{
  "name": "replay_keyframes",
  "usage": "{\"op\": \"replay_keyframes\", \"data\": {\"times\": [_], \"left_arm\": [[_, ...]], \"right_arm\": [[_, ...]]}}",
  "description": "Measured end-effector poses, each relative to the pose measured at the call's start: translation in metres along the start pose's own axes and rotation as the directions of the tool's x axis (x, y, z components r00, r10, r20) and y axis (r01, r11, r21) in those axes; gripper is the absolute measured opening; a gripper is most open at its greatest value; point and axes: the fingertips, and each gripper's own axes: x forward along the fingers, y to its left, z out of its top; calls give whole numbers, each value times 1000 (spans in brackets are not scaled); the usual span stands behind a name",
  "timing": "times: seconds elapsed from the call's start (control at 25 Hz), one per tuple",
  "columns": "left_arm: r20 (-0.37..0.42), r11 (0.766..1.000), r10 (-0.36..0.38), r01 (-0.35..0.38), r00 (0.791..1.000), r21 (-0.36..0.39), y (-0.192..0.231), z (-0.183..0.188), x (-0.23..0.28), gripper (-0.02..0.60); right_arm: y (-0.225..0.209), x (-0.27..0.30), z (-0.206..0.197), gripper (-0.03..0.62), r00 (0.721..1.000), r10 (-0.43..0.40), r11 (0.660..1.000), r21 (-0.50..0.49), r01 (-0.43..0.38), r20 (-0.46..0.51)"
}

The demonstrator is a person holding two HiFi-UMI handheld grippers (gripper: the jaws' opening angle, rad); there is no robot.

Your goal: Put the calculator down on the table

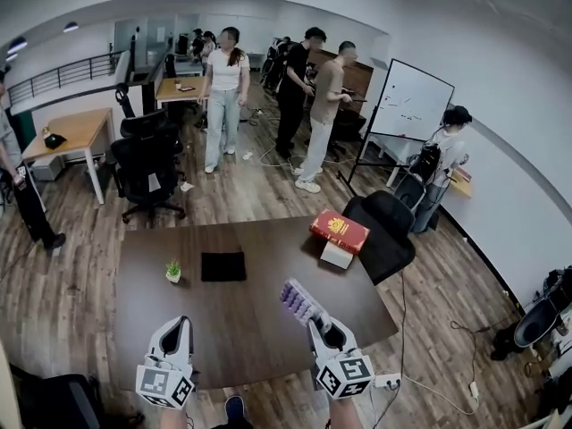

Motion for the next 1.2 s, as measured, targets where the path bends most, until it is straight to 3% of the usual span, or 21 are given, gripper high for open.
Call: {"op": "replay_keyframes", "data": {"times": [0.32, 0.52, 1.2], "left_arm": [[3, 999, -46, 46, 999, 0, 50, 5, 60, -5], [1, 998, -61, 61, 998, 18, 56, 2, 94, -5], [-10, 999, 0, 1, 1000, 43, 48, -7, 162, -5]], "right_arm": [[1, 69, 11, 118, 999, -30, 1000, 7, 29, 22], [-12, 92, 19, 118, 999, -29, 999, 17, 28, 39], [-76, 147, 17, 118, 1000, 7, 1000, 18, -7, 11]]}}
